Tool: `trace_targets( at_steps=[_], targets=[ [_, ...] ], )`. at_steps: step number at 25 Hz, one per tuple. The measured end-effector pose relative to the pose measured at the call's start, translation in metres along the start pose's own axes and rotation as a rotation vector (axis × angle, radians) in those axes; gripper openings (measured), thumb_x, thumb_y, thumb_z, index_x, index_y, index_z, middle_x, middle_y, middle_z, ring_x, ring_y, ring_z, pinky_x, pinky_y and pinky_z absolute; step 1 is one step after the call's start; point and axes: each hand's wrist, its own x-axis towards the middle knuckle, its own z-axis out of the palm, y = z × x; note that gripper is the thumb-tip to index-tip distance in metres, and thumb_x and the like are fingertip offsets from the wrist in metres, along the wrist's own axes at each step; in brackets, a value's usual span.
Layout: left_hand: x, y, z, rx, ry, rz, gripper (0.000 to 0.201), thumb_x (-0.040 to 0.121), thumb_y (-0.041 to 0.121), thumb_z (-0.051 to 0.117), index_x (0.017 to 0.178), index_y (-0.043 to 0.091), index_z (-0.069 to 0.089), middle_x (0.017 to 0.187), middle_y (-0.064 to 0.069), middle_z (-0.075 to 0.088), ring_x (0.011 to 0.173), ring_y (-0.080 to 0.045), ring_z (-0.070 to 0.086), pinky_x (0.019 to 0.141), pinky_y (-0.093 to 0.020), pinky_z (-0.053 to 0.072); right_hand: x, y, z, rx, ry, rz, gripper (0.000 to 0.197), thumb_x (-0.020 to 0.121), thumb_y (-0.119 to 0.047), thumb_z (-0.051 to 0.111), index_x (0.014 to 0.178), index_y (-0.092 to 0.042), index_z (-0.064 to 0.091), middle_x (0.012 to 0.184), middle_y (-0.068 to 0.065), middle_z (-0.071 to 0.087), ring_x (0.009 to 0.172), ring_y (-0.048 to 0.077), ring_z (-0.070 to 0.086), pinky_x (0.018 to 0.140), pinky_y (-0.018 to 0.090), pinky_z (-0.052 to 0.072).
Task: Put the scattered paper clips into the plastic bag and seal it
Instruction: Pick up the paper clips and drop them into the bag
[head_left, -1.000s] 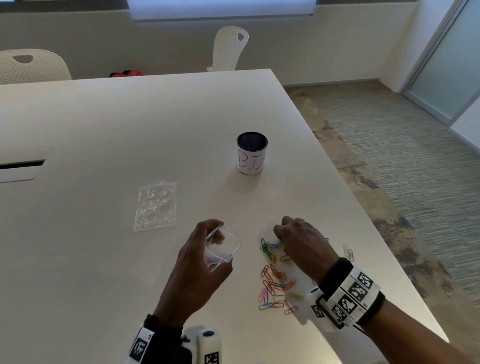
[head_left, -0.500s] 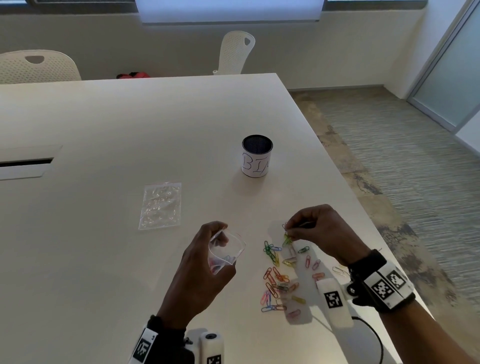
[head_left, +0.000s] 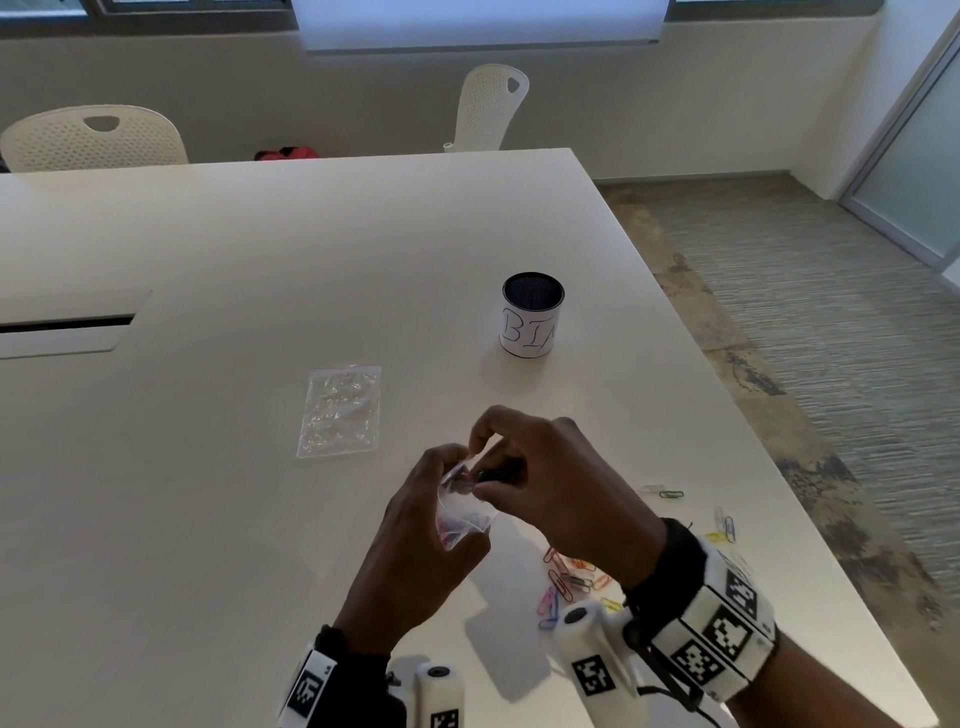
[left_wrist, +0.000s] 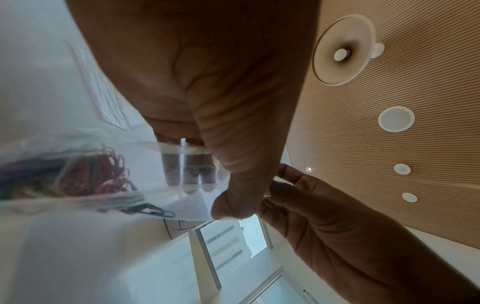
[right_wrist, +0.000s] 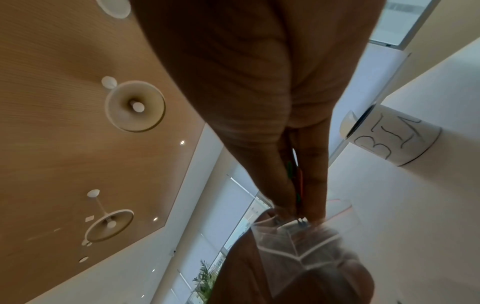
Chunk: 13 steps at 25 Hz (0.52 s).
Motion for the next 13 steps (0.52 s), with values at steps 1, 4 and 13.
trace_targets(
  at_steps=[1, 4, 13],
  targets=[
    [0.0, 0.0, 0.0, -0.002, 0.0, 0.0, 0.062, 0.084, 0.014, 0.078, 0.132, 0.035, 0.046, 0.117, 0.013, 0.064, 0.099, -0.005, 0.067, 0.074, -0.018, 0.058, 0.001, -0.001, 0.001, -0.004, -0.004, -0.008, 0.031, 0.087, -0.011, 0.081, 0.11, -0.019, 0.062, 0.103, 0.002, 0.081, 0.088, 0.003, 0.077, 0.083, 0.024, 0.064],
    [-0.001, 0.0, -0.002, 0.001, 0.008, 0.015, 0.06, 0.084, 0.012, 0.079, 0.129, 0.034, 0.046, 0.113, 0.014, 0.062, 0.101, -0.004, 0.065, 0.076, -0.016, 0.059, 0.003, -0.001, -0.005, 0.003, 0.023, 0.006, 0.03, 0.087, -0.01, 0.081, 0.11, -0.017, 0.063, 0.103, 0.002, 0.081, 0.089, 0.001, 0.077, 0.084, 0.021, 0.063],
    [0.005, -0.003, 0.004, 0.0, -0.019, 0.047, 0.067, 0.083, 0.014, 0.081, 0.137, 0.034, 0.046, 0.116, 0.017, 0.062, 0.115, 0.001, 0.061, 0.084, -0.01, 0.055, -0.02, 0.038, -0.029, -0.128, 0.131, 0.081, 0.01, 0.088, -0.011, 0.079, 0.095, -0.018, 0.077, 0.088, -0.005, 0.079, 0.078, 0.003, 0.074, 0.077, 0.02, 0.061]
  ],
)
